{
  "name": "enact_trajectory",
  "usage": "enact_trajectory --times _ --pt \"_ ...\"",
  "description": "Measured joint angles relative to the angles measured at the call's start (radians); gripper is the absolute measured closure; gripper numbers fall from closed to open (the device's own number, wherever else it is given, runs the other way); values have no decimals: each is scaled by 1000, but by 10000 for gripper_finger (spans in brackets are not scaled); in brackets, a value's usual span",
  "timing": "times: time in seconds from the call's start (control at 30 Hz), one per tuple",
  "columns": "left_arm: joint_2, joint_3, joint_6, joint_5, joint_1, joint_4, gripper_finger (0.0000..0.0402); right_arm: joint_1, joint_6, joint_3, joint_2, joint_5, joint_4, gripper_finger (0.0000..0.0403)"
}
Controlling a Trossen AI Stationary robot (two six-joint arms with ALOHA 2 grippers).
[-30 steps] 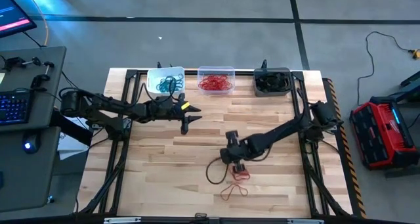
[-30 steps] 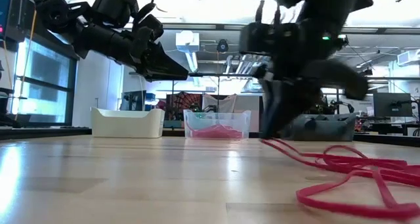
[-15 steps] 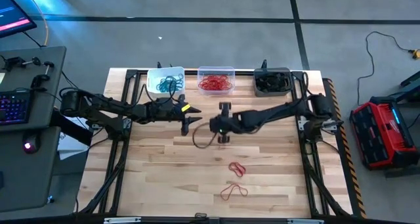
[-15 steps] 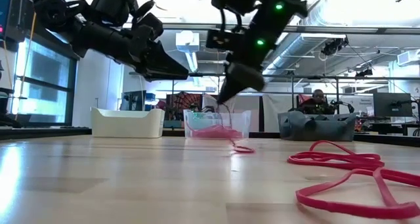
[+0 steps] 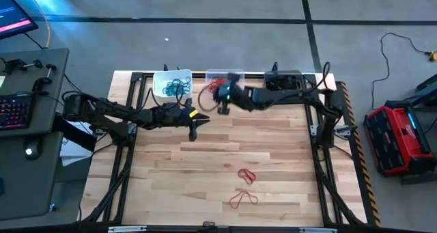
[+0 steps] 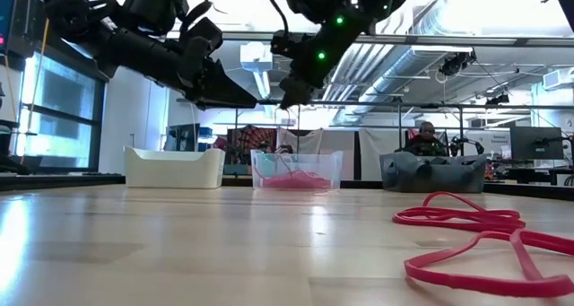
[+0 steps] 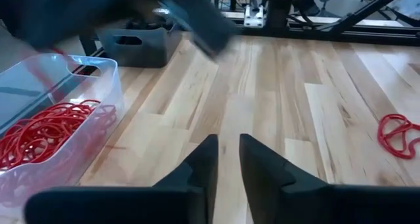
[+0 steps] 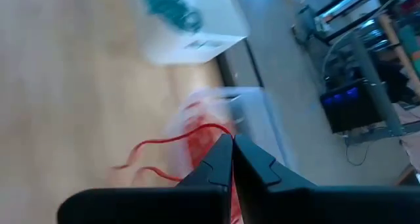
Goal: Sort rubber bands into baskets
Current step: Put the red rubber band into the transparent bin
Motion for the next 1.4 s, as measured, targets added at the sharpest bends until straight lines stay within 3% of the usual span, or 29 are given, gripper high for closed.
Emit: enact_trajectory --times 0.33,0.73,1.23,1.4 --pt "0 0 0 0 -6 -3 389 -178 -104 48 -1 -102 206 403" --pt "0 0 7 0 -9 -9 390 -336 -31 39 44 -363 178 403" --pt "0 0 -19 0 -17 -18 390 -344 88 37 159 -370 54 400" --pt "0 0 -11 0 -17 -16 390 -338 135 63 154 -361 -28 353"
